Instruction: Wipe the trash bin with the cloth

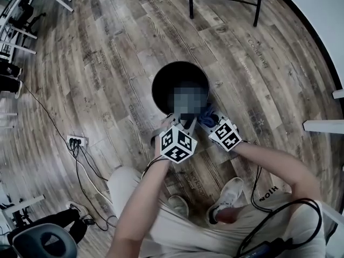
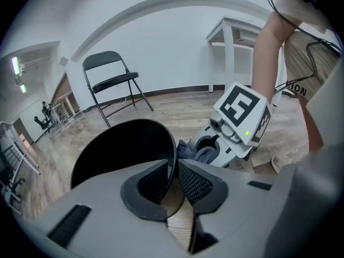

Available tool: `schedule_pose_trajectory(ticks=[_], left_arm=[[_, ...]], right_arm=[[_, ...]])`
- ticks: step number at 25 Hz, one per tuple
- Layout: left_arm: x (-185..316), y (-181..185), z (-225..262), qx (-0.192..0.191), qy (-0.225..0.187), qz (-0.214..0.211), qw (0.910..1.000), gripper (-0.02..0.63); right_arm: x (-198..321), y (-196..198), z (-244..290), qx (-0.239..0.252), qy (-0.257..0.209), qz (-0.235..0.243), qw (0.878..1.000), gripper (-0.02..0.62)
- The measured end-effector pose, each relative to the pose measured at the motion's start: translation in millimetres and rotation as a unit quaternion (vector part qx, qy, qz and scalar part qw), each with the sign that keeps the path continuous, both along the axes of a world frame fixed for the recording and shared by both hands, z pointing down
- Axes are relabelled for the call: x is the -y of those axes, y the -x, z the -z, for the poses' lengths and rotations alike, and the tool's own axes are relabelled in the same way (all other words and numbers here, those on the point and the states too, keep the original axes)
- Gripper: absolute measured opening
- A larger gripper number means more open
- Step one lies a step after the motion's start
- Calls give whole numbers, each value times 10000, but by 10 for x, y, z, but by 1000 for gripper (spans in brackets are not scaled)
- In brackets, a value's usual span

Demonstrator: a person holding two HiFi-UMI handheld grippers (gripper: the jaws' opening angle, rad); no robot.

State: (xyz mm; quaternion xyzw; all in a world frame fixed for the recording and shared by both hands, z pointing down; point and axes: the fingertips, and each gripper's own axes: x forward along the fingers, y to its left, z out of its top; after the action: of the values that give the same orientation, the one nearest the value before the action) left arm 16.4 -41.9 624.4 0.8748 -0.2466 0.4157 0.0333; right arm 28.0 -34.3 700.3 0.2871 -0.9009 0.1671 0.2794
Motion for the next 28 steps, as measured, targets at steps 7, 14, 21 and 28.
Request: schedule_pose_trajectory(ticks=[7, 14, 21, 28], left_arm=[[-27, -10, 5, 5, -91, -104, 9999, 62], [-32, -9, 9, -10, -173, -103, 9998, 63], [-64, 6, -1, -7, -226, -144, 9996, 63], [-137, 39, -2, 20, -28, -406, 9992, 63]], right_arm=[[-89, 59, -807, -280, 286, 356, 9986, 109], [-91, 66, -1420, -728, 861, 576, 9919, 109], [-198, -16, -1274, -583, 1372, 345, 9882, 110], [-367, -252, -215, -518, 541, 1084, 9913, 110]])
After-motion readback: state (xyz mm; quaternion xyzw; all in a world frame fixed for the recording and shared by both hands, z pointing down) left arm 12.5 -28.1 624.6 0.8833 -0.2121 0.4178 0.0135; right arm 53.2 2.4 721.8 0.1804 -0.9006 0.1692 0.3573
